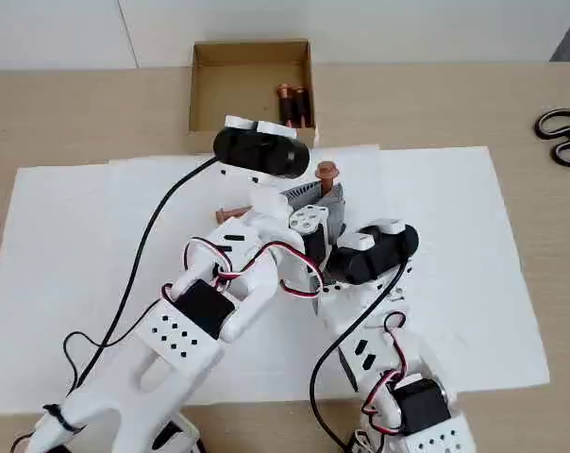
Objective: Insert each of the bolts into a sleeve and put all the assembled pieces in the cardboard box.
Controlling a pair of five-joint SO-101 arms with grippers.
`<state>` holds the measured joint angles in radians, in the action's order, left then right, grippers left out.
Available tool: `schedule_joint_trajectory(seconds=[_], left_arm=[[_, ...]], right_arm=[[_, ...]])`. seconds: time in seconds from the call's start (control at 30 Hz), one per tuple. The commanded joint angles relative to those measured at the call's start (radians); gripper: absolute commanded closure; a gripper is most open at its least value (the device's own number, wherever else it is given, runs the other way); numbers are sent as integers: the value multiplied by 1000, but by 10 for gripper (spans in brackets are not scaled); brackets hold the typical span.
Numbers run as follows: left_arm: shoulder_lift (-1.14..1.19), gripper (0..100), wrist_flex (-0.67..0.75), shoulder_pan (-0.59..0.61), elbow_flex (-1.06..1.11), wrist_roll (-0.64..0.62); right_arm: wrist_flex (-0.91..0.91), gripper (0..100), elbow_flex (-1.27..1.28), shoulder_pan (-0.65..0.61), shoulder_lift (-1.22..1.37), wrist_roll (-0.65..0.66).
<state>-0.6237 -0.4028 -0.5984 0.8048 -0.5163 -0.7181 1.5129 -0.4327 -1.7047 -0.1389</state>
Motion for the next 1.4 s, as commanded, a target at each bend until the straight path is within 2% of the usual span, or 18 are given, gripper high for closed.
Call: schedule_joint_trajectory(seconds=[0.0, 0.27, 0.83, 1.1, 1.37], left_arm=[[-44, 994, -18, -8, -12, -3], [-44, 994, -64, -11, -13, 41], [-44, 994, -110, -41, -13, 41], [-44, 994, -230, -43, -62, 41], [-44, 994, -232, -41, -62, 41]], right_arm=[[25, 996, -9, -5, -5, -12], [25, 996, -9, -2, -5, -12], [25, 996, -9, -1, -5, -12], [25, 996, -9, -1, -5, -12], [25, 996, -9, -1, -5, -12]])
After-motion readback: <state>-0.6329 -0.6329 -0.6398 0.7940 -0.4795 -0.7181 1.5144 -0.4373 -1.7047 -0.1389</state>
